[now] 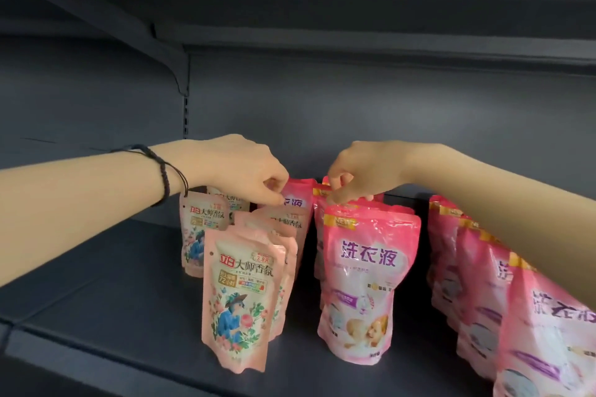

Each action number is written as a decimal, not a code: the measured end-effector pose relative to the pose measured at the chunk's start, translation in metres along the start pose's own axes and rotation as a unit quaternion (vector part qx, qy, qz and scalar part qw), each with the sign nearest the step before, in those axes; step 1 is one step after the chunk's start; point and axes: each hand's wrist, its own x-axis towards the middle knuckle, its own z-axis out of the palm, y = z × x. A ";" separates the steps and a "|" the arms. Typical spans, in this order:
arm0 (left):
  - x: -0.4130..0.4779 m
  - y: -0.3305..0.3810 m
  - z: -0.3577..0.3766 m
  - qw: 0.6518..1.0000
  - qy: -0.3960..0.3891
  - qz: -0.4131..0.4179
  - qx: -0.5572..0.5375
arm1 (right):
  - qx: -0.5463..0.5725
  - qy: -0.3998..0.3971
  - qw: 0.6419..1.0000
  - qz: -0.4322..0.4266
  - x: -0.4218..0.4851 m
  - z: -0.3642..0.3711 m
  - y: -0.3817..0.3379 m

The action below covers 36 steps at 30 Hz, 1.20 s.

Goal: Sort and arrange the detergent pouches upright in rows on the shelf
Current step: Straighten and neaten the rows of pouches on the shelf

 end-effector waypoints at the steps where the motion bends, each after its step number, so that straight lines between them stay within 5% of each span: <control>1: 0.004 -0.008 0.006 1.000 0.001 0.000 0.002 | -0.002 0.004 1.000 0.005 0.010 0.000 0.000; 9: 0.050 -0.088 0.051 0.997 0.047 0.044 0.041 | -0.015 0.010 0.997 0.073 0.096 -0.004 0.020; 16: 0.088 -0.114 0.095 0.994 0.043 0.086 0.042 | -0.069 -0.090 0.989 0.098 0.140 0.017 0.031; 26: 0.113 -0.124 0.118 0.970 0.013 0.033 -0.241 | 0.033 -0.029 0.993 0.114 0.161 0.033 0.050; 30: 0.105 -0.129 0.125 0.870 0.079 -0.062 -0.482 | 0.288 0.081 0.939 0.169 0.157 0.029 0.061; 36: 0.121 -0.124 0.099 0.630 0.270 -0.145 -0.714 | 0.660 0.286 0.666 0.198 0.176 0.016 0.052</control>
